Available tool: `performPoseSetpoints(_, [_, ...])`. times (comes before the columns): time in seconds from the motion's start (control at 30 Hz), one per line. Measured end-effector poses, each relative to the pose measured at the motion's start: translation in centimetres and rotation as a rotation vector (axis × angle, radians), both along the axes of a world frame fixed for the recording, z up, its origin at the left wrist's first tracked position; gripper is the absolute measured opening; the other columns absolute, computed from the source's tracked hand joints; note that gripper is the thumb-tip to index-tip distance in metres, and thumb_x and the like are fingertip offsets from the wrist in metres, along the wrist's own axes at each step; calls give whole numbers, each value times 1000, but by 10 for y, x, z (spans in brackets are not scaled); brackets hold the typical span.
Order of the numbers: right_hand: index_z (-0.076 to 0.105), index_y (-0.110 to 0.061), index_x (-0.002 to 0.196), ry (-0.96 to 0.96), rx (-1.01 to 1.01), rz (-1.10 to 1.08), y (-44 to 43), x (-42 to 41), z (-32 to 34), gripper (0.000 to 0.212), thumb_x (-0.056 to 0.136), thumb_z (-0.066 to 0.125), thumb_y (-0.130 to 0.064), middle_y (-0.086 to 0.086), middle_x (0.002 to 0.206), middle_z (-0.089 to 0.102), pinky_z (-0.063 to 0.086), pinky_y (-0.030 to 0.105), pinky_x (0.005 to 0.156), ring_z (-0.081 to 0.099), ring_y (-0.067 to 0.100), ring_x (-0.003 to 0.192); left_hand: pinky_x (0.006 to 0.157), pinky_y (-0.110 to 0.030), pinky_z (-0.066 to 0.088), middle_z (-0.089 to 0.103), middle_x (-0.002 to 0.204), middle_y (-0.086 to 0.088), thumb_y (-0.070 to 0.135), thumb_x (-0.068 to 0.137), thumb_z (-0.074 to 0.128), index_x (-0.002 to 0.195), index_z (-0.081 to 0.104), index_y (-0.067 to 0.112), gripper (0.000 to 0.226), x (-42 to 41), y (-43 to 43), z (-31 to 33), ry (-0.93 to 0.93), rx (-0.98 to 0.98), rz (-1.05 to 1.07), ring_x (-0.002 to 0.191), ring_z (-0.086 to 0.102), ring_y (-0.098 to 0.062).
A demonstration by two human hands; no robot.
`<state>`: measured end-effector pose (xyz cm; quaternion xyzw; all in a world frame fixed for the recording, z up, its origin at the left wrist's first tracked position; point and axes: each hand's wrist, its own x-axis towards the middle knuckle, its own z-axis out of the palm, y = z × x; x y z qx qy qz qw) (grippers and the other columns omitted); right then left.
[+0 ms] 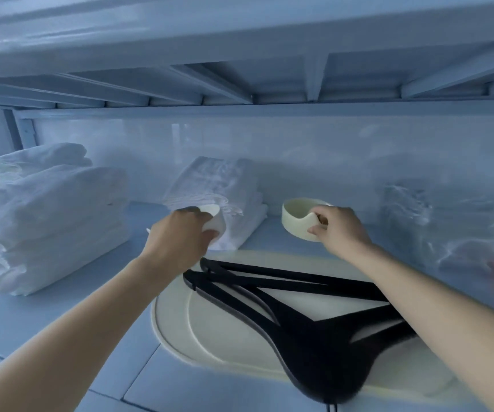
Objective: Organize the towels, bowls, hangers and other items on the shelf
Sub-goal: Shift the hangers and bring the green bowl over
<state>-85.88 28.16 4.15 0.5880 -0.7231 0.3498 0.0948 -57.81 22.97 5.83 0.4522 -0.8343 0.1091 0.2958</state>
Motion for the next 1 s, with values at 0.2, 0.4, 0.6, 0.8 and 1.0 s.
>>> performPoseSetpoints(0.2, [65, -21, 92, 27, -54, -12, 71, -28, -1, 12, 82, 65, -16, -9, 65, 49, 44, 32, 65, 52, 21, 71, 61, -28, 36, 53, 93, 1, 35, 93, 48, 111, 59, 20, 26, -91, 47, 3, 12, -50, -218, 86, 56, -25])
performPoseSetpoints(0.4, [64, -20, 106, 32, -47, -73, 155, -74, -5, 25, 84, 61, -11, -3, 83, 67, 41, 26, 65, 64, 21, 84, 60, -27, 32, 57, 95, 0, 36, 93, 48, 107, 59, 18, 25, -173, 98, -1, -17, -89, -385, 88, 56, -24])
performPoseSetpoints(0.6, [61, -27, 106, 83, -83, -242, 234, -119, -13, 22, 87, 60, -15, -20, 73, 50, 30, 8, 58, 48, 6, 73, 49, -28, 26, 52, 85, 1, 29, 91, 51, 103, 57, 17, 18, -243, 156, -2, -28, -95, -477, 79, 52, -23])
performPoseSetpoints(0.8, [60, -20, 104, -1, -10, -252, 298, -150, -30, 19, 88, 57, -10, -16, 67, 47, 40, 32, 70, 47, 28, 88, 55, -28, 30, 49, 86, 0, 30, 92, 49, 95, 56, 14, 17, -300, 198, -15, -117, -23, -535, 83, 54, -25])
performPoseSetpoints(1.0, [60, -18, 102, 24, 3, -251, 333, -164, -31, 18, 88, 55, -9, -9, 78, 51, 33, 29, 59, 45, 18, 75, 66, -28, 36, 55, 106, -5, 33, 94, 47, 107, 59, 15, 25, -340, 214, -29, -214, 37, -523, 98, 55, -25])
